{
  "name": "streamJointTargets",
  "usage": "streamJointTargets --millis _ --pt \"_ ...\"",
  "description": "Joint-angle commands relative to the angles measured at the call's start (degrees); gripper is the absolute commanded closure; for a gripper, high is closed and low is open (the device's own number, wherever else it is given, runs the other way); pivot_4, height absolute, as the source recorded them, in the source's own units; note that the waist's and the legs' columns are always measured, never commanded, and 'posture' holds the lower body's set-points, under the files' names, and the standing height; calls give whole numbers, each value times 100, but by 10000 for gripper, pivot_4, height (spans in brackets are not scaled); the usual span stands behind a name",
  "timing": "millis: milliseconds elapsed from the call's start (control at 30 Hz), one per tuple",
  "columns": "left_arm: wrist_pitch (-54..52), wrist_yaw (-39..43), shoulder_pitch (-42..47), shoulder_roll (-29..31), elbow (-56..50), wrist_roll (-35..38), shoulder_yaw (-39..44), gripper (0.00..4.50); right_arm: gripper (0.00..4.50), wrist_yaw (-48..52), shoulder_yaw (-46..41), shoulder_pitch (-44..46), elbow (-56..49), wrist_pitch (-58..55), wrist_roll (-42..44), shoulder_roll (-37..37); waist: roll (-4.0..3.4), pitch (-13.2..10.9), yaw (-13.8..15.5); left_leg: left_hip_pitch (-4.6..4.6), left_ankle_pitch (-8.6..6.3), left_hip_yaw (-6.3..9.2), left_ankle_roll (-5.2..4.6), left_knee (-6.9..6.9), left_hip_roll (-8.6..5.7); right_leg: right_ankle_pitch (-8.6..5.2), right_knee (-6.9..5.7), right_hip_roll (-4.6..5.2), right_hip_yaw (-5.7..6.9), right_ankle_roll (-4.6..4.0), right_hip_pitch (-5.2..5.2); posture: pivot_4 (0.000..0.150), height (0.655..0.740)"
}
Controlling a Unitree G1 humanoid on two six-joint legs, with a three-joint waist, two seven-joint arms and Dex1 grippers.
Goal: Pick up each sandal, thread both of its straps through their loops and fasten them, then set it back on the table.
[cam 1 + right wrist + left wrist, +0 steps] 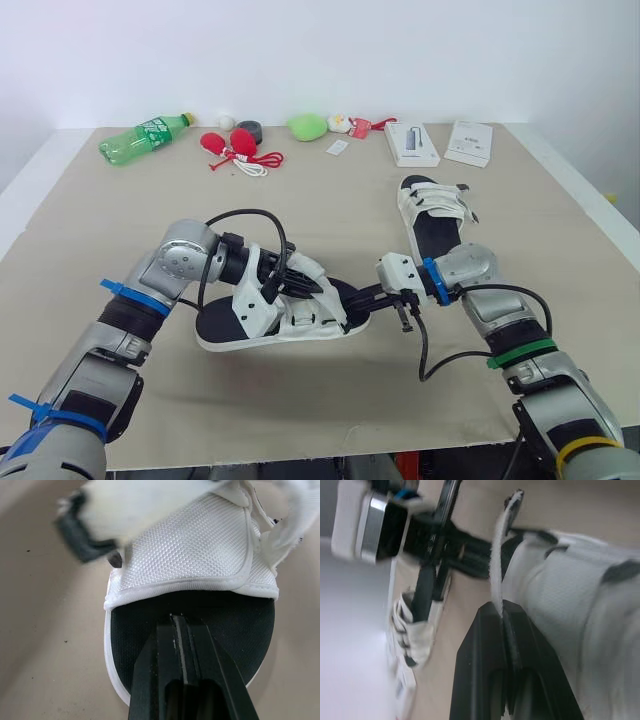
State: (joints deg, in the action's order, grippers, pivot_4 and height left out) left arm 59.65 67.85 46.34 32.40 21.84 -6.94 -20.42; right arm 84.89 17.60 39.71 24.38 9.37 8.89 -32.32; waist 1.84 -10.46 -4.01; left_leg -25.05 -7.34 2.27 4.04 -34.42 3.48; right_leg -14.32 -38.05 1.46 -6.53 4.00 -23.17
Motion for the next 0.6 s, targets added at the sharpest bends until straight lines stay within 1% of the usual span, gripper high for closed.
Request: streamJointTargets --millis 33,67,100,133,200,233,267,300,433,600 --pt "-128 -356 135 -69 -203 -70 -24 44662 45000 44 108 22 180 45 -224 22 0 0 -10 0 1 0 -1 0 0 1 0 0 0 0 0 1500 7400" --pt "-146 -396 147 -71 -223 -77 -54 39249 45000 60 112 33 206 69 -234 27 0 0 -12 1 1 0 -2 0 0 1 -1 -1 0 0 -1 1500 7400" --pt "-169 -417 155 -62 -254 -79 -93 36392 45000 74 115 42 229 91 -240 31 0 0 -12 0 1 0 -2 1 0 1 -2 -2 0 0 -2 1500 7400" --pt "-167 -433 164 -50 -296 -50 -127 31383 45000 85 116 48 246 104 -242 33 0 0 -12 0 1 0 -2 1 0 1 -2 -2 0 1 -2 1500 7400" --pt "-239 -463 185 12 -433 26 -154 23513 45000 99 116 64 276 127 -247 38 0 0 -12 0 1 0 -2 3 0 -1 -2 -3 0 3 -2 1500 7400" --pt "-264 -476 187 61 -501 44 -153 18056 45000 107 113 67 283 134 -248 39 0 0 -12 0 1 0 -2 3 0 -1 -2 -3 0 3 -2 1500 7400" --pt "-252 -493 187 117 -563 54 -148 16784 45000 115 110 70 291 138 -248 41 -1 0 -12 0 1 0 -2 4 0 -2 -2 -3 0 4 -2 1500 7400" --pt "-267 -495 174 177 -628 89 -142 11895 45000 122 108 71 298 146 -249 41 -1 0 -12 0 1 0 -2 4 0 -2 -2 -3 0 4 -2 1500 7400" --pt "-843 -407 21 463 -1091 527 -35 11895 45000 159 103 71 311 164 -243 18 -2 0 -20 0 1 0 -2 4 0 -1 -3 -3 0 4 -2 1500 7400" --pt "-2217 -191 -347 1030 -1756 1226 240 11895 45000 205 102 95 395 233 -250 5 -2 0 -27 0 1 1 -2 4 1 -2 -5 -3 0 4 -2 1500 7400"
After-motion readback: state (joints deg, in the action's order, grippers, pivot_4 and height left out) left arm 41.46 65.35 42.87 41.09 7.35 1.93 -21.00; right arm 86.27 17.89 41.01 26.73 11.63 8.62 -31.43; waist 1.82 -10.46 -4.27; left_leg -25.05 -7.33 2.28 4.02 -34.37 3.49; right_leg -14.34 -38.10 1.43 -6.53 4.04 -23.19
